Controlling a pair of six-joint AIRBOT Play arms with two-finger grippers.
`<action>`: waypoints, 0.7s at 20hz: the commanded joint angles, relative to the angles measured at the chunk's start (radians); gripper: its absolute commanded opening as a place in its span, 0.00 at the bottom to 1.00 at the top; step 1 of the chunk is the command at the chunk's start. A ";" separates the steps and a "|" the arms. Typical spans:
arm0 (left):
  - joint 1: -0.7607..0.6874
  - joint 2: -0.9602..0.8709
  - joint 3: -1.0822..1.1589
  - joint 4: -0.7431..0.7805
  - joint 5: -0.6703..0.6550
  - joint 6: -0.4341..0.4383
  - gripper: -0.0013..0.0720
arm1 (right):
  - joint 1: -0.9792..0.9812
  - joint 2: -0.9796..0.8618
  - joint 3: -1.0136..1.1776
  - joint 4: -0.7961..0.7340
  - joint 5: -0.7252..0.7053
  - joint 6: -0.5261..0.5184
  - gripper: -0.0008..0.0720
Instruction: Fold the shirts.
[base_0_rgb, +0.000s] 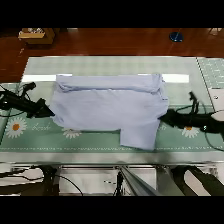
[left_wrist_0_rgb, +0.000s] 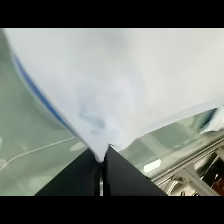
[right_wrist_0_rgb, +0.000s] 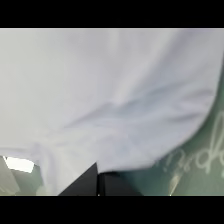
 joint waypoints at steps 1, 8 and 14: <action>0.001 0.084 0.042 -0.180 0.037 0.035 0.05 | -0.017 0.033 0.230 0.005 0.016 0.018 0.05; -0.021 0.094 0.146 -0.261 0.313 0.025 0.04 | -0.014 -0.238 0.518 0.015 -0.112 0.010 0.05; -0.114 -0.146 0.316 -0.261 0.344 0.022 0.05 | 0.015 -0.522 0.711 0.056 -0.190 -0.004 0.05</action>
